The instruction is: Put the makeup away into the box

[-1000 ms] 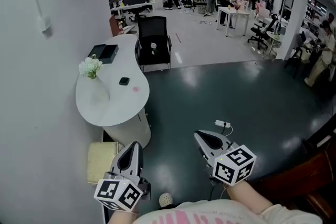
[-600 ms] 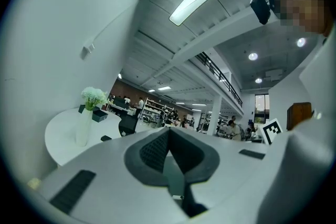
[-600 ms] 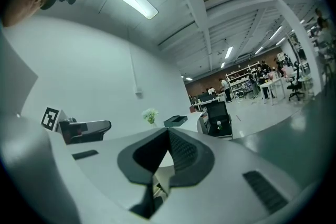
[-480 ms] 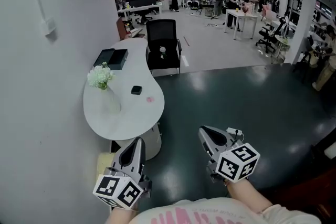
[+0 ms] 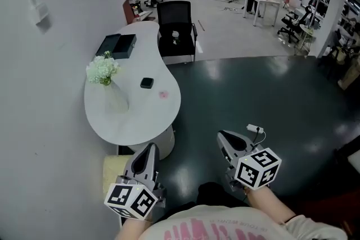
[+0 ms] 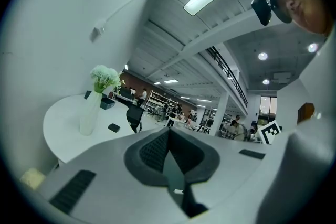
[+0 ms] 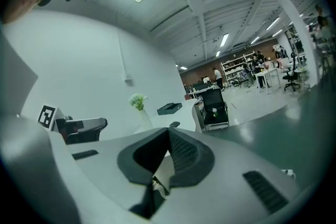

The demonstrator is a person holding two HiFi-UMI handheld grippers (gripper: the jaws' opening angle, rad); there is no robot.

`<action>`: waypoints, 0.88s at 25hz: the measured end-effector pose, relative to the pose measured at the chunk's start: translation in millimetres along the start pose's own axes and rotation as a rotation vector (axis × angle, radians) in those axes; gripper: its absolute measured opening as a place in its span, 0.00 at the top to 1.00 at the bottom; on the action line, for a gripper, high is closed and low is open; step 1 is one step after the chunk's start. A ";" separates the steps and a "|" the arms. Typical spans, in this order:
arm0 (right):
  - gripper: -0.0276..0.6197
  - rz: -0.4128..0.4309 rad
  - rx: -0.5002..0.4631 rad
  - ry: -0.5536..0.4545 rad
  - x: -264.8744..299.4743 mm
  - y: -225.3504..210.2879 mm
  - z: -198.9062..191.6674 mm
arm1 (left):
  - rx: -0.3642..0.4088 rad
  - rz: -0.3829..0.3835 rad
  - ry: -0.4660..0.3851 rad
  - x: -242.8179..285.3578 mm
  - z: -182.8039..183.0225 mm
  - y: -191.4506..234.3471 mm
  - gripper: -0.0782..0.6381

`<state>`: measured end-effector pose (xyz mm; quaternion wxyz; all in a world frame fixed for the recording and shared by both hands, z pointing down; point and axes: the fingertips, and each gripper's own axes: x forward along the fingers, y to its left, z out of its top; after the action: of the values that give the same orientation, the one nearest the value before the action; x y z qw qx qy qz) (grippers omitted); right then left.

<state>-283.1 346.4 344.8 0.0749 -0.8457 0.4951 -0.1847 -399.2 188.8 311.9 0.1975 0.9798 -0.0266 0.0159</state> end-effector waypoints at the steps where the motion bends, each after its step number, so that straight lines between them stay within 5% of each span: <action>1: 0.96 0.001 0.008 0.008 4.7 -3.8 -1.7 | -0.012 0.008 0.004 5.0 -2.0 4.0 0.89; 12: 0.96 0.115 -0.043 0.069 99.8 -58.8 51.5 | -0.015 0.085 -0.056 102.2 28.2 22.0 0.89; 22: 0.96 0.278 -0.107 0.101 189.2 -106.9 103.8 | 0.009 0.247 -0.185 175.5 59.8 44.6 0.89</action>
<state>-72.9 230.2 327.4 0.0296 -0.7615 0.6196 -0.1881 -225.4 116.5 281.4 0.1864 0.9673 -0.1648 -0.0501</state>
